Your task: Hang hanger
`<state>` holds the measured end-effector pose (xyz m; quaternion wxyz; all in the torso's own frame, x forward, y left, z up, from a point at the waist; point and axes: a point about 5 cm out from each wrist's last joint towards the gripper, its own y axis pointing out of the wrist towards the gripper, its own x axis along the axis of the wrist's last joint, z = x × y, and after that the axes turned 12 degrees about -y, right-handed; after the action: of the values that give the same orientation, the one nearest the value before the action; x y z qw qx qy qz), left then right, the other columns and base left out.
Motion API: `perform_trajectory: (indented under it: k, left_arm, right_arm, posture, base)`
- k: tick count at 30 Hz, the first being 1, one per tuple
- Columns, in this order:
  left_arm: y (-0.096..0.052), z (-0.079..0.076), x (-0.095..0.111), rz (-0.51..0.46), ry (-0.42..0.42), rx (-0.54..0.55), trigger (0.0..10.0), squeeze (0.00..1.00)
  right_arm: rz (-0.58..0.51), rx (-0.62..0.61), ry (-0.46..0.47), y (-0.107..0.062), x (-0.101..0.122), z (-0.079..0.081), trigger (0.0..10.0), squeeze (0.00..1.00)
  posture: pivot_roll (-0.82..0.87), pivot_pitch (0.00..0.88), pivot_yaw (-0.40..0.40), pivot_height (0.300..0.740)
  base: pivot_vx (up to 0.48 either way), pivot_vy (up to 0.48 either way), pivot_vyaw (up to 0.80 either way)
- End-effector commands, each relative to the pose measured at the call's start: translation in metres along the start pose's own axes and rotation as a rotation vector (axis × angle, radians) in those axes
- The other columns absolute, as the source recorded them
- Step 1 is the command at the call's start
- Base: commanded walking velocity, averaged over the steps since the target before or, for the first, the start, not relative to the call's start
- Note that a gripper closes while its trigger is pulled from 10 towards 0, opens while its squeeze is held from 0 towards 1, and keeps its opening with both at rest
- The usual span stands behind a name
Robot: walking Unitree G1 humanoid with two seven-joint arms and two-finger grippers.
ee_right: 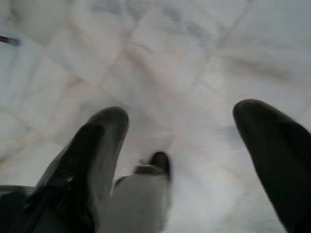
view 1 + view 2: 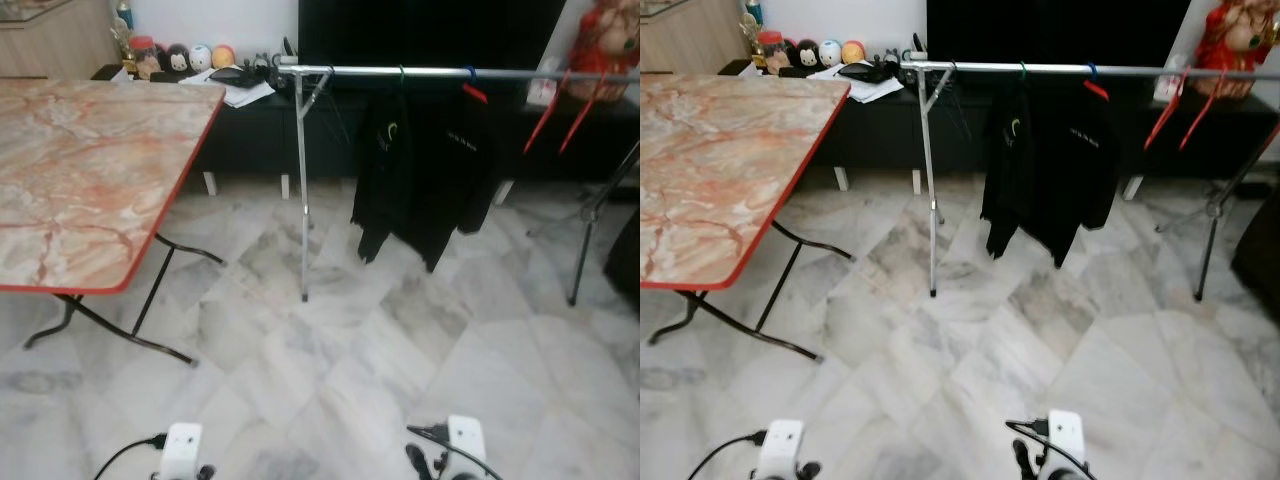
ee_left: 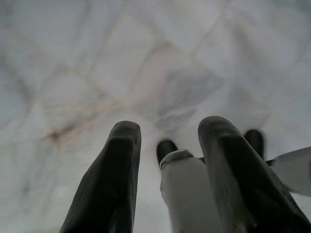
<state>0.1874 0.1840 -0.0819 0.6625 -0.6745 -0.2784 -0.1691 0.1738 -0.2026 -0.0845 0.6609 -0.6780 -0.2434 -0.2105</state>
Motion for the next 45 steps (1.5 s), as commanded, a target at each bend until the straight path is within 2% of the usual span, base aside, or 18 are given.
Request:
perform_trajectory:
  k: [1,11,22,29,33,35,37,39,40,45]
  left_arm:
    - [0.001,0.006,0.008,-0.011,0.011,0.014,10.0,0.0]
    - [0.005,0.0,0.034,-0.066,0.009,0.01,10.0,0.0]
    - [0.004,0.012,0.029,-0.031,-0.014,0.037,10.0,0.0]
    - [-0.003,0.042,0.019,-0.033,-0.114,0.115,10.0,0.0]
    - [-0.005,0.042,0.008,-0.016,-0.122,0.117,10.0,0.0]
    - [-0.007,0.04,-0.005,0.005,-0.116,0.111,10.0,0.0]
    - [-0.007,0.039,-0.007,0.009,-0.114,0.109,10.0,0.0]
    - [-0.007,0.038,-0.011,0.023,-0.103,0.104,10.0,0.0]
    - [-0.008,0.036,-0.015,0.043,-0.066,0.09,10.0,0.0]
    - [-0.007,0.036,-0.009,0.034,-0.041,0.076,10.0,0.0]
  right_arm:
    - [-0.018,0.003,0.017,0.002,0.007,0.004,10.0,0.0]
    - [-0.046,-0.002,0.026,0.005,0.021,0.004,10.0,0.0]
    - [-0.054,-0.019,0.036,0.006,0.025,0.001,10.0,0.0]
    - [0.011,-0.019,0.022,0.0,0.003,-0.006,10.0,0.0]
    - [0.037,-0.017,0.007,-0.004,-0.008,-0.013,10.0,0.0]
    - [0.069,-0.051,0.027,-0.01,-0.02,-0.028,10.0,0.0]
    - [0.077,-0.058,0.029,-0.011,-0.023,-0.03,10.0,0.0]
    - [0.09,-0.07,0.041,-0.013,-0.027,-0.035,10.0,0.0]
    - [0.102,-0.093,0.069,-0.016,-0.032,-0.04,10.0,0.0]
    - [0.123,-0.098,0.082,-0.018,-0.04,-0.04,10.0,0.0]
  posture:
    - [-0.11,0.0,-0.018,0.74]
    - [-0.11,0.0,0.006,0.74]
    - [-0.11,0.0,0.016,0.74]
    - [-0.03,0.0,-0.052,0.74]
    - [-0.01,0.0,-0.067,0.74]
    - [-0.01,0.0,-0.059,0.74]
    - [-0.01,0.0,-0.054,0.74]
    - [-0.02,0.0,-0.046,0.74]
    - [-0.03,0.0,-0.037,0.74]
    - [-0.04,0.0,-0.038,0.74]
  base:
    - [0.0,-0.266,0.0]
    - [0.0,-0.264,0.0]
    - [0.0,0.0,0.0]
    - [0.0,0.0,0.0]
    - [0.0,0.0,0.0]
    - [0.127,0.0,0.0]
    - [0.255,0.0,0.0]
    - [0.255,0.0,0.0]
    - [0.259,0.0,-0.54]
    - [0.258,0.0,-0.66]
